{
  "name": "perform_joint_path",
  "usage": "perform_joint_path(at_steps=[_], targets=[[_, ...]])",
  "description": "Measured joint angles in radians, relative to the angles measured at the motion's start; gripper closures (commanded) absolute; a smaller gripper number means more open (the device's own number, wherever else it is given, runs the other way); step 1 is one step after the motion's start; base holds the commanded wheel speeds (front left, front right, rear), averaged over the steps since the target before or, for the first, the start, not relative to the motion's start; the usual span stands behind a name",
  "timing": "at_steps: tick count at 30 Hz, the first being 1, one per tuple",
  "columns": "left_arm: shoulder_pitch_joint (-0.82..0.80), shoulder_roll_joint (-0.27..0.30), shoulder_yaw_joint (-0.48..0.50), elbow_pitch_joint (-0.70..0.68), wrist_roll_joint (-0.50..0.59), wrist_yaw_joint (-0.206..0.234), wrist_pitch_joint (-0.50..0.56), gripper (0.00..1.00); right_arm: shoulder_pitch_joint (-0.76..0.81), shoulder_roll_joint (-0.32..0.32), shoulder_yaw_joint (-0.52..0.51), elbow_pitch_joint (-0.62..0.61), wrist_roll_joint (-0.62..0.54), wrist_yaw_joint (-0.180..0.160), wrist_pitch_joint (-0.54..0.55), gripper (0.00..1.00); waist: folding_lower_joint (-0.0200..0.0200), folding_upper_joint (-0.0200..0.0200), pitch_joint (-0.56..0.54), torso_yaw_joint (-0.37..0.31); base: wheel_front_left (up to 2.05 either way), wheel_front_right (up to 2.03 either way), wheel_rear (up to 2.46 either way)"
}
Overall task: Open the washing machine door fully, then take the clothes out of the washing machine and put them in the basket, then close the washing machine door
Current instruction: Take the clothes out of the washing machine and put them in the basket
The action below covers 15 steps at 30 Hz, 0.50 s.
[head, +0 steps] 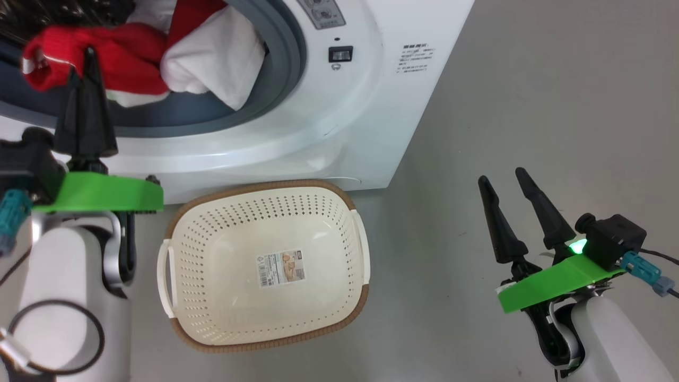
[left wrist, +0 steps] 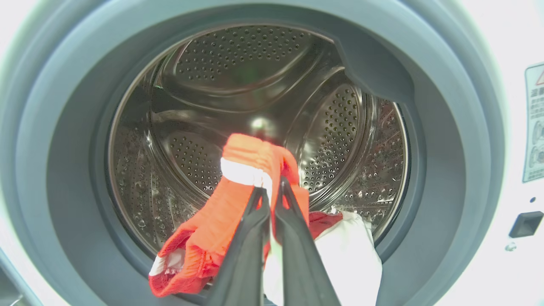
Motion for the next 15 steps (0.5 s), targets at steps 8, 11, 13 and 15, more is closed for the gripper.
perform_joint_path(at_steps=[8, 11, 13, 15], targets=[[0.092, -0.025, 0.014, -0.182, 0.017, -0.022, 0.000, 1.00, 0.013, 0.000, 0.001, 0.002, 0.000, 0.000, 0.000, 0.00, 0.0000, 0.0000, -0.008, 0.001, 0.00, 0.00, 0.00], [0.137, -0.036, 0.018, -0.255, 0.026, -0.024, 0.000, 1.00, 0.013, 0.000, 0.000, 0.002, 0.000, 0.000, 0.000, 0.00, 0.0000, 0.0000, -0.009, 0.001, 0.00, 0.00, 0.00], [0.162, -0.043, 0.022, -0.307, 0.026, -0.025, -0.001, 1.00, 0.013, 0.000, 0.000, 0.002, 0.000, 0.000, 0.000, 0.00, 0.0000, 0.0000, -0.009, 0.001, 0.00, 0.00, 0.00], [0.184, -0.046, 0.024, -0.366, 0.026, -0.025, -0.002, 1.00, 0.013, 0.000, 0.000, 0.002, 0.000, 0.000, 0.000, 0.00, 0.0000, 0.0000, -0.009, 0.002, 0.00, 0.00, 0.00]])
